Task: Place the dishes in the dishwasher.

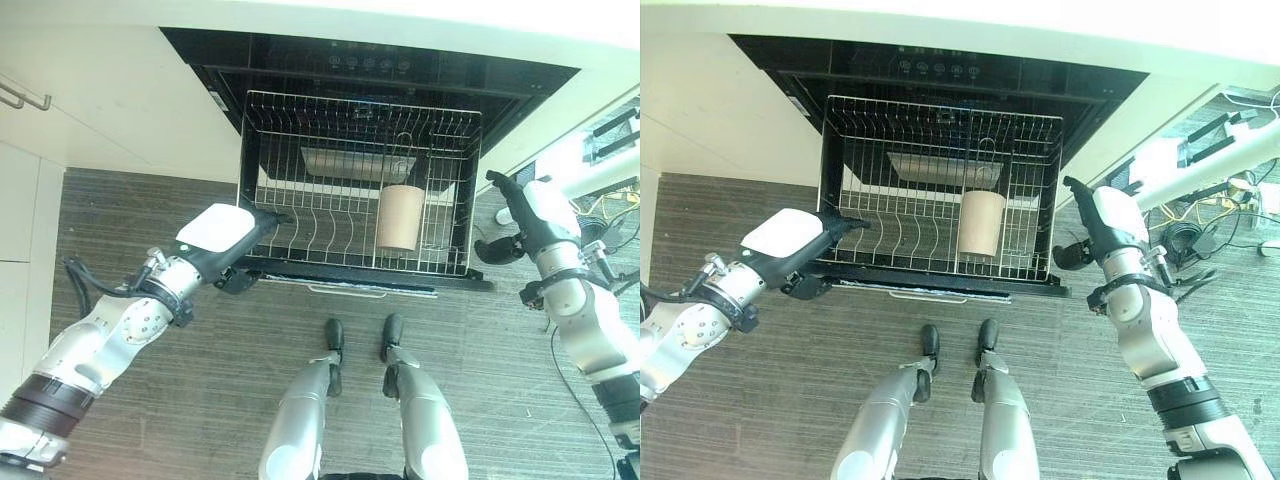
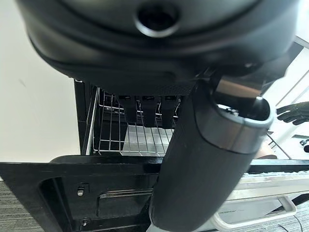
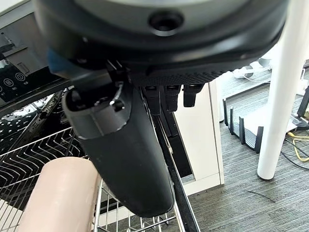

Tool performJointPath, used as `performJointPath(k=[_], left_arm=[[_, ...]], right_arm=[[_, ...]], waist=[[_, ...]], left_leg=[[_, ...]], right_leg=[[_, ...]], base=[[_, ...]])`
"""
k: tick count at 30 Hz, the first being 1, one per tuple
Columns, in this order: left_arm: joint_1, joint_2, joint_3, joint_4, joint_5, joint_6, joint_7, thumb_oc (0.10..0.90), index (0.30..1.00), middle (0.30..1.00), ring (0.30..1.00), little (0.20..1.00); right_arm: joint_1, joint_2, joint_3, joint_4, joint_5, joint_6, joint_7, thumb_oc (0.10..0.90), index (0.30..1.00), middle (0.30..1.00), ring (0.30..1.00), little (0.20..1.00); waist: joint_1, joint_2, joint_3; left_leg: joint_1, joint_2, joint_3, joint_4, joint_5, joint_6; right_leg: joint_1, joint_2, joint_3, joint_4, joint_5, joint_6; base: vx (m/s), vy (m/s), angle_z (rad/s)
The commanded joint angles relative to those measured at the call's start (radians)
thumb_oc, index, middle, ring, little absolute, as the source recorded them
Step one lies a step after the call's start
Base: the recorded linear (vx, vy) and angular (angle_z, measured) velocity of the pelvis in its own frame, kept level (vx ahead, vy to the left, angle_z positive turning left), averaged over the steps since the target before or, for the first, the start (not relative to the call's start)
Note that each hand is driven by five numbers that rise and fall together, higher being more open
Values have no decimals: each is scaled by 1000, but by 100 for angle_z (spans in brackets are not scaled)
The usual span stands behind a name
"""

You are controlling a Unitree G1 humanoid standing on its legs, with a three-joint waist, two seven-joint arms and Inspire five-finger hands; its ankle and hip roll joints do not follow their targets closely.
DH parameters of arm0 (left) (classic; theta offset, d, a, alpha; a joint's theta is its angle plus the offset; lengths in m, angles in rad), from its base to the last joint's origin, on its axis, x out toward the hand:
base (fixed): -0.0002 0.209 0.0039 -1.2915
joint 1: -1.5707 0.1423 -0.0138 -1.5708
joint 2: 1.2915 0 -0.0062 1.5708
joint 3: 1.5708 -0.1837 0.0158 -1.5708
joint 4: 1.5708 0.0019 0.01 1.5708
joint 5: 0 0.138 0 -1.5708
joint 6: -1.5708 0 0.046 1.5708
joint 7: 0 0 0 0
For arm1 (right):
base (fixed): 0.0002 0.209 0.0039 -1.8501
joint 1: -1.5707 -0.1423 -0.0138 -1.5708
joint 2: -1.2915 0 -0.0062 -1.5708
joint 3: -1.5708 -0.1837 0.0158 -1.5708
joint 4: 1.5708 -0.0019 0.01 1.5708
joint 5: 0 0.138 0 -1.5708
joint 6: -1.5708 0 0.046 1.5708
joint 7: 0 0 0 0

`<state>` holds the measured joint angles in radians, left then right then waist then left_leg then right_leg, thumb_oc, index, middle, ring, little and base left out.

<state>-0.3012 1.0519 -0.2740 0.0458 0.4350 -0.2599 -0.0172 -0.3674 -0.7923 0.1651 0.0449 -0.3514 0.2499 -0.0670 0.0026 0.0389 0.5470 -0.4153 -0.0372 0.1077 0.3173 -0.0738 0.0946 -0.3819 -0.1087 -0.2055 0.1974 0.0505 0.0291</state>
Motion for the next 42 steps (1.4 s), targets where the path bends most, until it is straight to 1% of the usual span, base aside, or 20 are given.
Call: performJointPath(k=[1, 4, 7, 8, 12, 17, 20, 22, 23, 25, 30, 31, 32, 36, 37, 38, 39, 40, 41, 42], left_arm=[[-40, -28, 70, -98, -45, -8, 54, 800, 900, 900, 900, 900], [-35, -57, 62, -92, -21, 4, 67, 800, 900, 900, 900, 900], [-15, -113, 69, -78, 6, 21, 107, 800, 900, 900, 900, 900], [-10, -123, 69, -75, 10, 23, 118, 800, 900, 900, 900, 900], [51, -193, 95, -53, 27, 27, 211, 800, 900, 900, 900, 900], [182, -295, 138, -27, 6, 11, 385, 800, 900, 900, 900, 900], [249, -349, 188, -28, -28, -29, 446, 800, 900, 900, 900, 900], [300, -392, 233, -31, -13, -48, 456, 800, 900, 900, 900, 900], [321, -406, 253, -33, -20, -51, 461, 800, 900, 900, 900, 900], [344, -427, 279, -44, -23, -45, 452, 800, 900, 900, 900, 900], [346, -428, 280, -46, -23, -44, 451, 800, 900, 900, 900, 900], [331, -429, 285, -41, -46, -47, 438, 800, 900, 900, 900, 900], [321, -428, 284, -22, -60, -43, 413, 800, 900, 900, 900, 900], [319, -427, 282, -22, -61, -43, 413, 800, 900, 900, 900, 900], [354, -411, 308, -7, -52, -56, 381, 800, 900, 900, 900, 900], [409, -406, 347, -1, -63, -31, 401, 800, 900, 900, 900, 900], [436, -402, 393, 16, -89, 5, 412, 800, 900, 900, 900, 900], [438, -404, 394, 20, -90, 9, 414, 800, 900, 900, 900, 900], [445, -417, 395, 66, -99, 20, 409, 800, 900, 900, 900, 900], [445, -417, 394, 66, -99, 20, 409, 800, 900, 900, 900, 900]], right_arm=[[-69, -100, -71, -100, 66, -84, -190, 800, 900, 900, 900, 900], [-62, -52, -82, -122, 158, -223, -333, 800, 900, 900, 900, 900], [-31, 31, -103, -160, 283, -380, -398, 800, 900, 900, 900, 900], [-22, 44, -105, -163, 304, -410, -406, 800, 900, 900, 900, 900], [65, 128, -128, -181, 410, -569, -359, 800, 900, 900, 900, 900], [164, 177, -136, -202, 448, -705, -302, 800, 900, 900, 900, 900], [208, 189, -149, -220, 486, -726, -254, 800, 900, 900, 900, 900], [224, 210, -133, -204, 477, -727, -258, 800, 900, 900, 900, 900], [223, 219, -124, -195, 471, -729, -269, 800, 900, 900, 900, 900], [239, 233, -131, -197, 460, -721, -296, 800, 900, 900, 900, 900], [241, 233, -130, -199, 459, -719, -297, 800, 900, 900, 900, 900], [255, 230, -154, -204, 468, -706, -329, 800, 900, 900, 900, 900], [282, 242, -182, -203, 521, -707, -336, 800, 900, 900, 900, 900], [284, 242, -185, -204, 523, -707, -334, 800, 900, 900, 900, 900], [342, 315, -238, -200, 617, -745, -274, 800, 900, 900, 900, 900], [372, 381, -266, -214, 670, -753, -191, 800, 900, 900, 900, 900], [389, 390, -277, -198, 694, -766, -174, 800, 900, 900, 900, 900], [389, 389, -277, -194, 700, -768, -168, 800, 900, 900, 900, 900], [392, 378, -279, -169, 740, -794, -147, 800, 900, 900, 900, 900], [392, 377, -279, -168, 740, -795, -146, 800, 900, 900, 900, 900]], waist=[[-15, 47, -27], [-17, 52, -27], [-22, 58, -27], [-23, 59, -27], [-29, 70, -29], [-28, 80, -90], [-27, 73, -114], [0, 47, -122], [7, 45, -134], [-8, 55, -171], [-8, 57, -174], [-35, 71, -199], [-49, 74, -207], [-50, 75, -206], [-59, 67, -223], [-49, 72, -235], [-33, 55, -262], [-32, 54, -265], [-35, 47, -265], [-35, 47, -265]], left_leg=[[14, 103, 21, -17, -74, -86], [23, 101, 21, -17, -78, -84], [47, 99, 22, -17, -87, -83], [55, 99, 23, -17, -89, -82], [124, 101, 18, -17, -101, -80], [228, 101, 21, -17, -118, -86], [311, 79, 25, -17, -118, -77], [349, 44, -35, 28, -121, -67], [356, 46, -56, 29, -134, -60], [401, 124, -21, -17, -125, -75], [397, 126, -22, -17, -123, -76], [412, 177, 7, -17, -126, -93], [429, 150, 10, -17, -147, -87], [428, 149, 8, -17, -144, -85], [457, 87, 20, -17, -190, -43], [456, 57, 58, -17, -223, 2], [432, 41, 75, -17, -246, 5], [428, 41, 75, -17, -245, 3], [401, 29, 74, -17, -225, 0], [401, 30, 73, -17, -225, -1]], right_leg=[[22, -14, 13, 103, -182, 68], [27, -11, 17, 103, -184, 67], [50, -11, 17, 103, -193, 64], [57, -11, 15, 103, -195, 62], [127, -7, 3, 103, -215, 49], [229, -13, -19, 103, -255, 25], [297, -21, -22, 103, -266, 1], [335, -39, 12, 153, -285, -12], [340, -41, 25, 173, -294, -11], [353, -60, 22, 224, -333, -2], [350, -57, 22, 223, -329, -4], [364, -97, 25, 238, -346, 13], [385, -143, 26, 230, -331, 40], [388, -144, 23, 225, -326, 41], [397, -213, 26, 221, -230, 72], [370, -210, -20, 279, -159, 90], [352, -28, -66, 228, -244, 90], [354, -15, -72, 212, -243, 86], [352, 54, -79, 131, -233, 56], [352, 55, -79, 130, -232, 56]], base=[[0, 0, 0], [-6, 5, -1], [-41, 9, -4], [-43, -5, -1], [-25, -37, 1], [71, -51, 1], [102, -20, 7], [102, 132, 19], [80, 401, 15], [47, 473, 4], [8, 149, 17], [91, 968, -7], [82, 975, 30], [40, 241, 50], [183, 1020, -30], [302, 1185, -6], [189, 662, 5], [103, 139, -35], [-15, -25, -38], [39, -67, -26]])
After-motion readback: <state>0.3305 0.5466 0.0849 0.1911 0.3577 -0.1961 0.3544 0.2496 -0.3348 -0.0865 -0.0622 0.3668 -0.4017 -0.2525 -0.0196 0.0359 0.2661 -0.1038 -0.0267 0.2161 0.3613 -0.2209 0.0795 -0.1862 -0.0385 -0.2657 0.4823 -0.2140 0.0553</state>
